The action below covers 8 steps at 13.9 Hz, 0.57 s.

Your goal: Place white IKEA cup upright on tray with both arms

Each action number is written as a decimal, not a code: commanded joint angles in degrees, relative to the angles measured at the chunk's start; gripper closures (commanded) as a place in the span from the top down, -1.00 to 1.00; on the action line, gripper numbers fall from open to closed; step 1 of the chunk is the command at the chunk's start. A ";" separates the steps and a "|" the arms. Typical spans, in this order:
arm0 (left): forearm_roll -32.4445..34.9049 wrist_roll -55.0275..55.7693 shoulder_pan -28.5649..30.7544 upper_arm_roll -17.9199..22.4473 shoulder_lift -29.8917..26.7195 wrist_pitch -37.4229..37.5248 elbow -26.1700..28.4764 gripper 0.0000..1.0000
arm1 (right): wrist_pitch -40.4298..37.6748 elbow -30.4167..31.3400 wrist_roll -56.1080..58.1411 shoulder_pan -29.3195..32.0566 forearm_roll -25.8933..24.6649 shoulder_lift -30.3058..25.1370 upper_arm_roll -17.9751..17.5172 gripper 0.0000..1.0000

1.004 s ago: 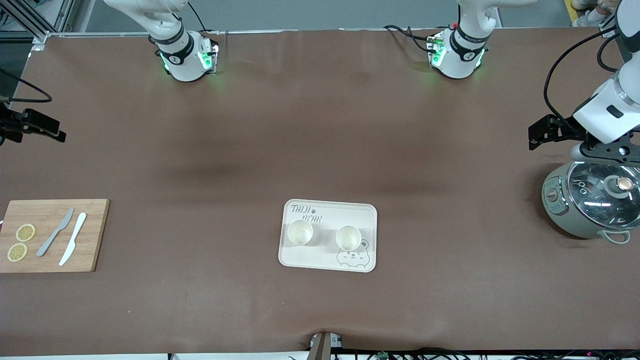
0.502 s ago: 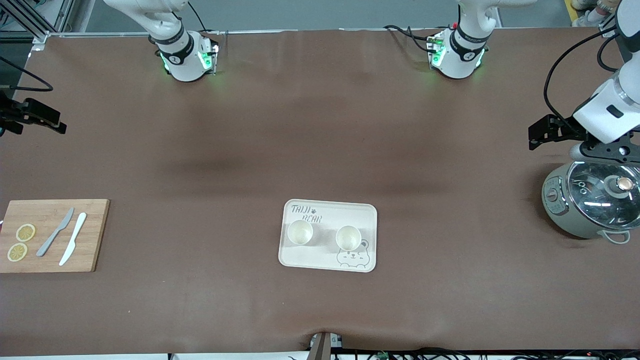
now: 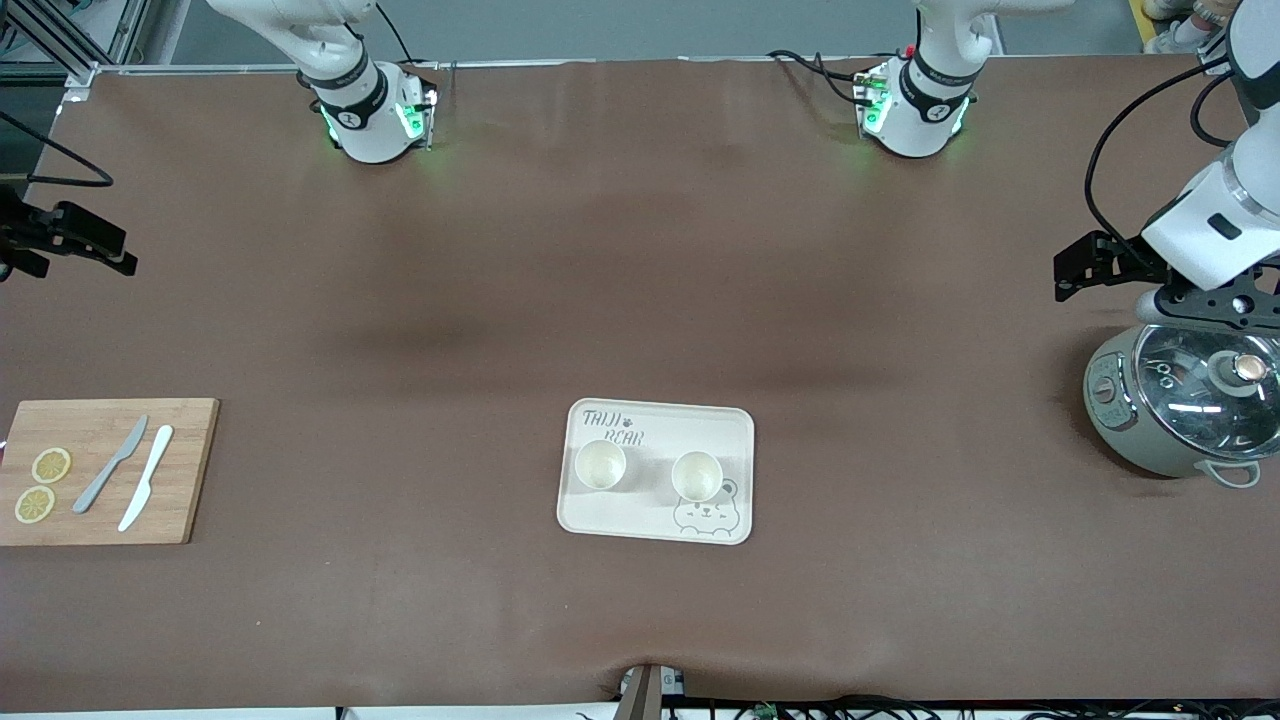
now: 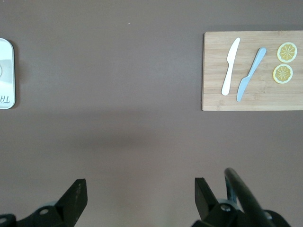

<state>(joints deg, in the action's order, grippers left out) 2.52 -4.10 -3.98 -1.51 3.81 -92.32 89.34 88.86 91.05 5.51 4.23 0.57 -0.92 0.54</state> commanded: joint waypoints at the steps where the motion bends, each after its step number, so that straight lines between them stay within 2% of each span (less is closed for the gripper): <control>1: -1.03 0.67 -0.15 0.01 0.49 -0.05 -1.10 1.00 | 0.70 0.62 -0.23 -0.71 -1.28 -1.28 0.16 1.00; 8: -0.85 0.85 -0.15 0.10 0.84 -0.05 -1.01 1.00 | 0.70 -0.61 -0.32 -0.36 -2.59 -1.01 0.42 1.00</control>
